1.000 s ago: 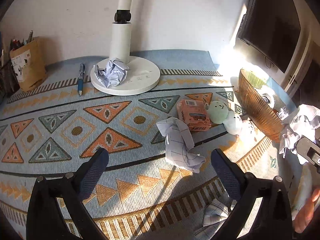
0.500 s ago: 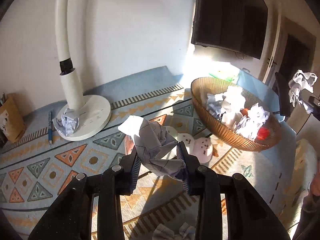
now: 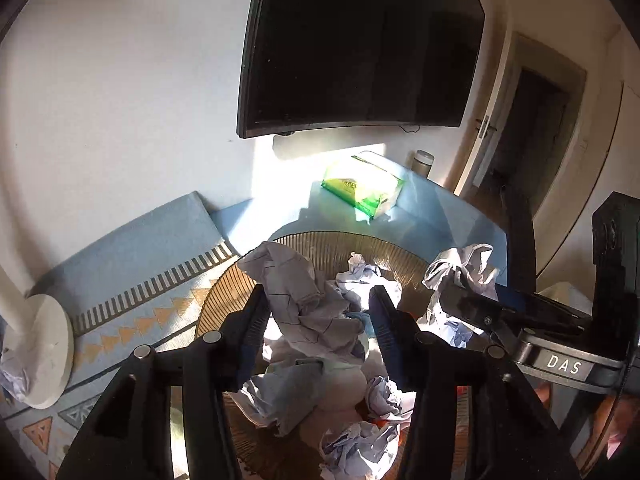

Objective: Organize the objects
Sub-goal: 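Carry both crumpled papers over the golden bowl and open both tools, then bring both empty tools back to the rug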

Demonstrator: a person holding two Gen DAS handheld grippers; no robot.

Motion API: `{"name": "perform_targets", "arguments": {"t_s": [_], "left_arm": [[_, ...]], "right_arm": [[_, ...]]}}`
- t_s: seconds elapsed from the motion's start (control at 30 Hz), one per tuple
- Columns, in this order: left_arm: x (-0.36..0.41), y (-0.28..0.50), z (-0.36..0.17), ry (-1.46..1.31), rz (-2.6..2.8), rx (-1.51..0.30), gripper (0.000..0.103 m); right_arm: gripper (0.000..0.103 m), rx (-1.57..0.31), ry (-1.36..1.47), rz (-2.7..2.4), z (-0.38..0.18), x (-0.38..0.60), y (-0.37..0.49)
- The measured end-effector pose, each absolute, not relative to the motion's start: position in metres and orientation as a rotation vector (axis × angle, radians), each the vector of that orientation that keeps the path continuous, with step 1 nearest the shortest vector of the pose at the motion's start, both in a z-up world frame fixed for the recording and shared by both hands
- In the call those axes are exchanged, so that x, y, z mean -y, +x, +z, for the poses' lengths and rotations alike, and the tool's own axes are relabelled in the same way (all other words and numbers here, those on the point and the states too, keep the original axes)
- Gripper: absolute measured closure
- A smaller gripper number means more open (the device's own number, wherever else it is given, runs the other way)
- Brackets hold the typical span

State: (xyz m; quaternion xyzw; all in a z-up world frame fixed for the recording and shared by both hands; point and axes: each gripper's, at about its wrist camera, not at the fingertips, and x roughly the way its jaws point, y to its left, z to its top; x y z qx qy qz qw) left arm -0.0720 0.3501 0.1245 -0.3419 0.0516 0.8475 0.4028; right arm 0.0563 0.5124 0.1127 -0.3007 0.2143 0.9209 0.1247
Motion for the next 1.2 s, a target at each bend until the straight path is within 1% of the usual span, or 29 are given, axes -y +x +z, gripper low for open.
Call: {"name": "perform_targets", "arguments": {"t_s": [0.03, 0.07, 0.1, 0.3, 0.43, 0.5, 0.57, 0.63, 0.73, 0.83, 0.9, 1.03, 1.13, 1.2], "left_arm": [[-0.35, -0.078, 0.12, -0.909, 2.128, -0.101, 0.021], [-0.347, -0.082, 0.117, -0.941, 2.11, -0.057, 0.013], [-0.342, -0.084, 0.115, -0.947, 2.101, -0.011, 0.01], [-0.283, -0.073, 0.116, -0.987, 2.078, 0.136, 0.01], [-0.235, -0.054, 0.133, -0.942, 2.165, 0.136, 0.01], [-0.207, -0.042, 0.147, -0.913, 2.212, 0.13, 0.01], [-0.177, -0.031, 0.163, -0.875, 2.253, 0.145, 0.009], [-0.147, -0.017, 0.176, -0.839, 2.299, 0.158, 0.001], [-0.104, 0.004, 0.184, -0.802, 2.38, 0.157, 0.001], [-0.073, 0.015, 0.164, -0.869, 2.53, 0.099, 0.001], [-0.054, 0.016, 0.136, -0.917, 2.594, 0.097, 0.001], [-0.026, 0.009, 0.075, -1.046, 2.661, 0.128, 0.001], [-0.023, 0.005, 0.048, -1.071, 2.685, 0.125, 0.001], [-0.021, 0.005, 0.039, -1.069, 2.72, 0.126, 0.001]], "right_arm": [[0.026, -0.618, -0.868, 2.684, 0.113, -0.512, 0.057], [0.026, -0.607, -0.865, 2.683, 0.113, -0.512, 0.059], [0.026, -0.6, -0.866, 2.683, 0.113, -0.512, 0.061], [0.026, -0.619, -0.862, 2.713, 0.114, -0.501, 0.079], [0.025, -0.601, -0.854, 2.805, 0.126, -0.461, 0.087], [0.023, -0.558, -0.85, 2.874, 0.137, -0.433, 0.09], [0.016, -0.502, -0.845, 2.95, 0.147, -0.401, 0.09], [0.015, -0.44, -0.846, 3.023, 0.153, -0.368, 0.09], [0.015, -0.348, -0.878, 3.094, 0.145, -0.322, 0.086], [0.015, -0.279, -0.918, 3.106, 0.118, -0.285, 0.081], [0.015, -0.237, -0.95, 3.099, 0.095, -0.267, 0.077], [0.015, -0.222, -1.02, 3.121, 0.054, -0.248, 0.065], [0.015, -0.183, -1.068, 3.082, 0.041, -0.243, 0.058], [0.015, -0.182, -1.043, 3.092, 0.041, -0.244, 0.059]]}}
